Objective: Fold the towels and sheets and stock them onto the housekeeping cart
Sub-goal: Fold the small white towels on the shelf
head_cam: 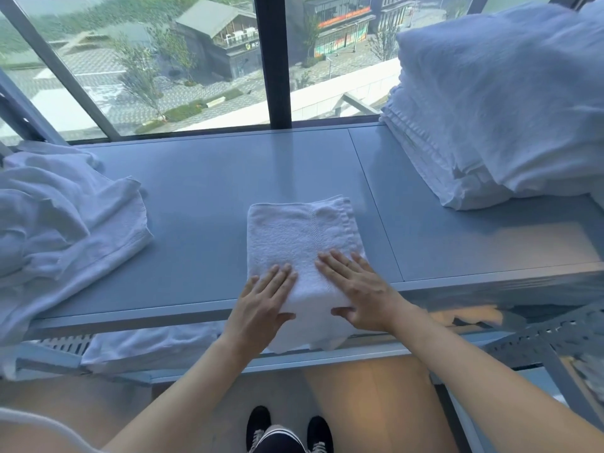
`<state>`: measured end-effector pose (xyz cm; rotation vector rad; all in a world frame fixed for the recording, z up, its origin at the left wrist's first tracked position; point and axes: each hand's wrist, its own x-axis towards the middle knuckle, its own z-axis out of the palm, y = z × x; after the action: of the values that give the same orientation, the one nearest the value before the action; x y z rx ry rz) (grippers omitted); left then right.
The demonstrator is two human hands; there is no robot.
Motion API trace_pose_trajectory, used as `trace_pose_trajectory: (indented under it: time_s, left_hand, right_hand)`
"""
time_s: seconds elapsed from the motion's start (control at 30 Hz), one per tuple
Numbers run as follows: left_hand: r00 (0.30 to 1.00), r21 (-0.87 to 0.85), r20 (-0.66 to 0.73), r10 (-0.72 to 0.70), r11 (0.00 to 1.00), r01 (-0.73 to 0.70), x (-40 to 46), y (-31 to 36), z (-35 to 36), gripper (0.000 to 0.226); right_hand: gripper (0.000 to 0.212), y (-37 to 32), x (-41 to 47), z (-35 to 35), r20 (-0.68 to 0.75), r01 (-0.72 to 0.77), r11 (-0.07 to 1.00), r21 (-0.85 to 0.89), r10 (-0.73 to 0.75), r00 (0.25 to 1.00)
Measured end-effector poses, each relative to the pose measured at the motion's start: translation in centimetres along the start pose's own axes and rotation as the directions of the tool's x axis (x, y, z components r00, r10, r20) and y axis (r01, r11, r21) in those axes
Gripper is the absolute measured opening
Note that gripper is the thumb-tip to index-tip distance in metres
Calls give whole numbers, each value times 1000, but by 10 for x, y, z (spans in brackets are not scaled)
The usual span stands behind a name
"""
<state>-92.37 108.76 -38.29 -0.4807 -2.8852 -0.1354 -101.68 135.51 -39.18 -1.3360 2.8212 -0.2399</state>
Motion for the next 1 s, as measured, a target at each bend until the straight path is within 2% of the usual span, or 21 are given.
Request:
trace_pose_trajectory:
  time_s: [0.07,0.17,0.33,0.47,0.6,0.8,1.0]
  left_hand:
    - [994,13,-108,-14,1000,15,-3,6,0,74]
    - [983,24,-183,-6,1000,10,-7,12,-1,58]
    - [985,-25,-172,-26,999,22,-11,17,-14,52]
    - [980,-38,-196,-26,999,19,-34,13,-30,48]
    - [972,-35,-215,-91,996,85,-89,6,-47,48]
    - [941,-53,-239,-239,971,233,-187,5,-87,43]
    - [924,-78,-280,-261,965,249,-242,21,-117,47]
  right_hand:
    - [99,-4,-3,3,-28,13,1000,-23,-13,1000]
    - [87,-12,-10,6,-106,11,999,-49,-16,994]
    - [60,-32,-24,4,-281,-15,1000,-26,7,960]
    - [52,-60,-28,-9,-369,-25,1000,18,30,929]
    - [41,-107,-33,-23,-353,12,1000,23,-3,936]
    - [45,-196,-39,-29,-305,90,995,36,-75,949]
    - [46,-250,-67,-38,-339,88,995,44,-68,938]
